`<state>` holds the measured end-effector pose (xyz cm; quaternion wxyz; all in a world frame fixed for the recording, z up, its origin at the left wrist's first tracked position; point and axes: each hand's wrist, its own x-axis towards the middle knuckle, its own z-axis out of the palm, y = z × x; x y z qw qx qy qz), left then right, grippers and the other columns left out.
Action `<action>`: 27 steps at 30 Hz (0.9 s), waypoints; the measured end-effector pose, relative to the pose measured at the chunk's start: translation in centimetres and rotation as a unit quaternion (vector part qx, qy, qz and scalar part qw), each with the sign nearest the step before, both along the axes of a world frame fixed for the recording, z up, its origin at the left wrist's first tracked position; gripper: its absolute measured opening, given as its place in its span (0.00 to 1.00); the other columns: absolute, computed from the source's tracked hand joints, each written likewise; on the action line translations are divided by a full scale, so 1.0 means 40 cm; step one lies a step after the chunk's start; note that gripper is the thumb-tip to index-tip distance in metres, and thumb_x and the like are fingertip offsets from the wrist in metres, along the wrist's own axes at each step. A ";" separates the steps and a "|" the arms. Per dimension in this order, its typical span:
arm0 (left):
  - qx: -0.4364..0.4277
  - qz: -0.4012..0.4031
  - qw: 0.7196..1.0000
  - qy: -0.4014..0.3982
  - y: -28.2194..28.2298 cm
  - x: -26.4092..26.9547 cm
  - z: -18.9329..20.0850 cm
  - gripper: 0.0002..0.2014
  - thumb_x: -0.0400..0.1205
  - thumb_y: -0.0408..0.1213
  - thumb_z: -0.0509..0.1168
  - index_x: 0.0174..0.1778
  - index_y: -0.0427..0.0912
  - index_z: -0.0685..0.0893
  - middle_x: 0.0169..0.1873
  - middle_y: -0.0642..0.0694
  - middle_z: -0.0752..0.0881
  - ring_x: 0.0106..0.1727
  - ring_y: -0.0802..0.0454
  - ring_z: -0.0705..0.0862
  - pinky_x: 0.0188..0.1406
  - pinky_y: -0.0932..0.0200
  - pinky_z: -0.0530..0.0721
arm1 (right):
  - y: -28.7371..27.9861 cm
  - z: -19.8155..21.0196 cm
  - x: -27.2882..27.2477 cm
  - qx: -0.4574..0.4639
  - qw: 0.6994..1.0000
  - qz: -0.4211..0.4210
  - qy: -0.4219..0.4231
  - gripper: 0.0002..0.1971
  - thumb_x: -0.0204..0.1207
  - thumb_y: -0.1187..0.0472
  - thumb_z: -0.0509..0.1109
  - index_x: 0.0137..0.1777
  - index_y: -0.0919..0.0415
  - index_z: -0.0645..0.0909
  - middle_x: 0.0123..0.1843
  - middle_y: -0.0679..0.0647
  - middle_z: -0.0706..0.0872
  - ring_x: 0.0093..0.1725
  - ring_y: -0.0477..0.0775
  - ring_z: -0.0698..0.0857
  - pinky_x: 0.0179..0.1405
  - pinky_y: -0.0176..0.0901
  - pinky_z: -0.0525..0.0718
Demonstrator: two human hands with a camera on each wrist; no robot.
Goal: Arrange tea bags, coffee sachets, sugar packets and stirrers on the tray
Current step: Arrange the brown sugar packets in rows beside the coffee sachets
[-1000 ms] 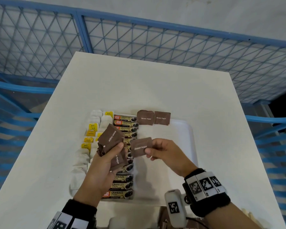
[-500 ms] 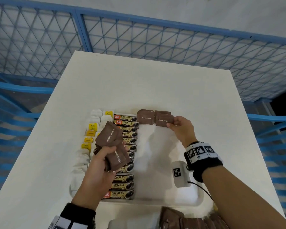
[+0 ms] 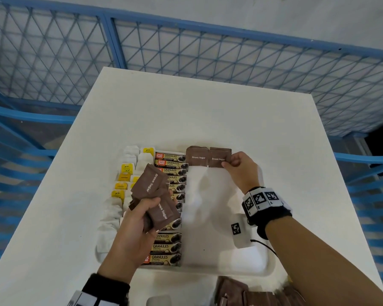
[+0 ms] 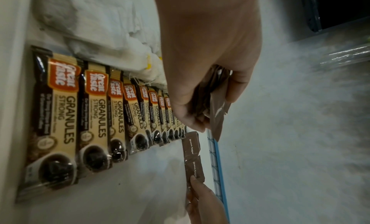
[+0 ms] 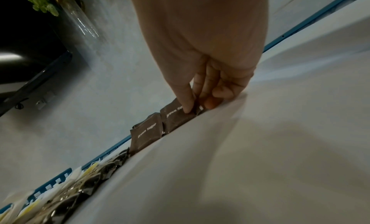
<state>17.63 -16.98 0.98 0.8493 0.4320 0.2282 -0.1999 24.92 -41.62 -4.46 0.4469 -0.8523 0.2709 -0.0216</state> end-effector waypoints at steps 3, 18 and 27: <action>0.011 0.008 1.000 0.009 -0.003 0.001 0.001 0.13 0.77 0.29 0.61 0.51 0.47 0.85 0.49 0.43 0.90 0.54 0.46 0.86 0.54 0.50 0.83 | 0.007 0.000 -0.003 -0.019 1.000 -0.004 -0.022 0.14 0.72 0.62 0.74 0.54 0.63 0.76 0.44 0.53 0.80 0.42 0.50 0.78 0.34 0.18 0.72; 0.063 -0.061 0.996 0.012 -0.020 -0.011 0.015 0.12 0.78 0.25 0.64 0.46 0.47 0.85 0.33 0.51 0.91 0.34 0.59 0.89 0.25 0.65 0.85 | 0.183 0.189 -0.073 0.186 0.928 0.320 -0.037 0.04 0.74 0.55 0.72 0.47 0.47 0.83 0.45 0.42 0.86 0.41 0.36 0.79 0.45 0.30 0.77; 0.073 -0.071 0.995 0.020 -0.017 -0.013 0.015 0.12 0.77 0.25 0.65 0.51 0.43 0.86 0.41 0.45 0.90 0.42 0.50 0.88 0.36 0.57 0.88 | 0.191 0.205 -0.080 0.258 0.918 0.302 -0.026 0.07 0.78 0.67 0.68 0.52 0.70 0.79 0.42 0.54 0.86 0.39 0.45 0.83 0.39 0.34 0.82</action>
